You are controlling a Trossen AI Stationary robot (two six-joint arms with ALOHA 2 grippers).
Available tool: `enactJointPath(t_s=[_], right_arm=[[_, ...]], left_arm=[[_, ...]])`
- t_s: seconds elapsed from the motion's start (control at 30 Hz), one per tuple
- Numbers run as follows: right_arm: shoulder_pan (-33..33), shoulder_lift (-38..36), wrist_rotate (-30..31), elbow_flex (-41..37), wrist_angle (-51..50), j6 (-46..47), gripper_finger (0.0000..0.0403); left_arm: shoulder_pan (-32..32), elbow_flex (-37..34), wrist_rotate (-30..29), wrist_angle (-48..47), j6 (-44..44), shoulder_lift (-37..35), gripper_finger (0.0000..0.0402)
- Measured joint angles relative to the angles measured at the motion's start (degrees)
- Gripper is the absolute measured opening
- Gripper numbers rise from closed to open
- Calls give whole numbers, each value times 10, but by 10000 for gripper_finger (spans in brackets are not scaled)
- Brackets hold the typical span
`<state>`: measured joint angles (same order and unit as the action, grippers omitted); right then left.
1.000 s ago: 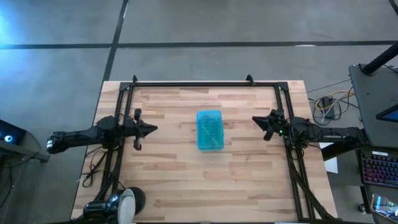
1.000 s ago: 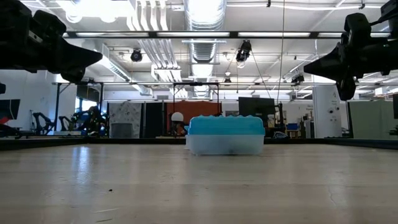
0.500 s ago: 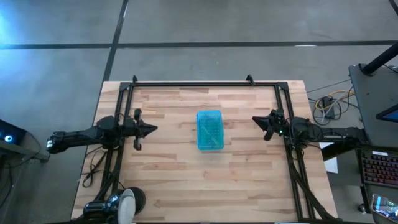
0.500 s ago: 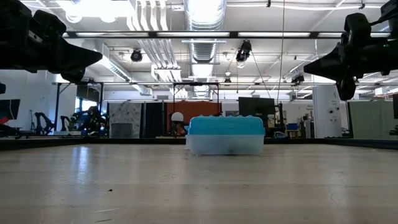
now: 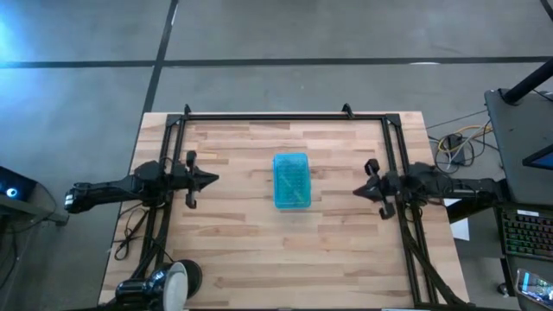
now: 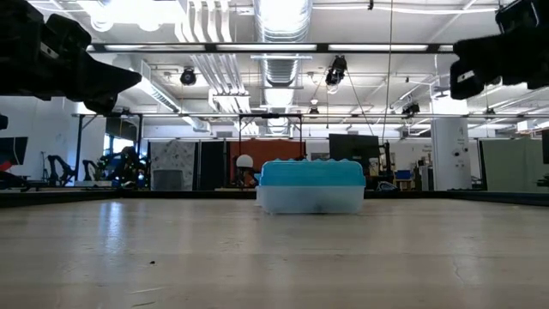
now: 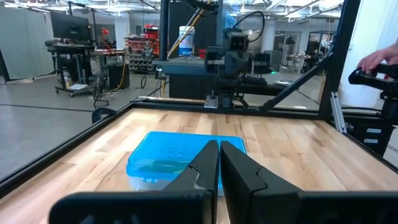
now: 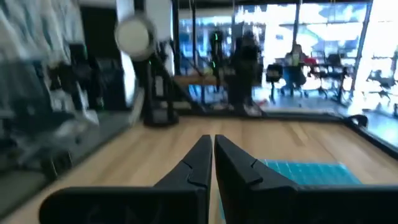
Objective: Pick & place school supplies into a supply box
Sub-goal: Return to Home Position
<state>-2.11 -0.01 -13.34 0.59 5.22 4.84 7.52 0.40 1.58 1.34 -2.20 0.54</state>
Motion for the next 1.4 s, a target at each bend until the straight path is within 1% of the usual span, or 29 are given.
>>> enactJointPath(t_s=[0.07, 0.2, 0.27, 0.57, 0.87, 1.4], right_arm=[[0, 0, 8, -1, -29, -18, 11], [0, 0, 107, -1, -45, -14, 11], [0, 0, 126, -1, -48, -16, 11], [12, 0, 123, -1, -48, -62, 11], [14, 6, 120, -1, -47, 13, 11], [14, 8, 120, -1, -47, 16, 11]], left_arm=[[0, 0, 0, 0, 0, 3, 0], [0, 0, 0, 0, 0, 6, 0], [0, 0, 0, 0, 0, 7, 0], [0, 0, 0, 0, 0, 8, 0], [0, 0, 0, 0, 0, 8, 0], [0, 0, 0, 0, 0, 8, 0]])
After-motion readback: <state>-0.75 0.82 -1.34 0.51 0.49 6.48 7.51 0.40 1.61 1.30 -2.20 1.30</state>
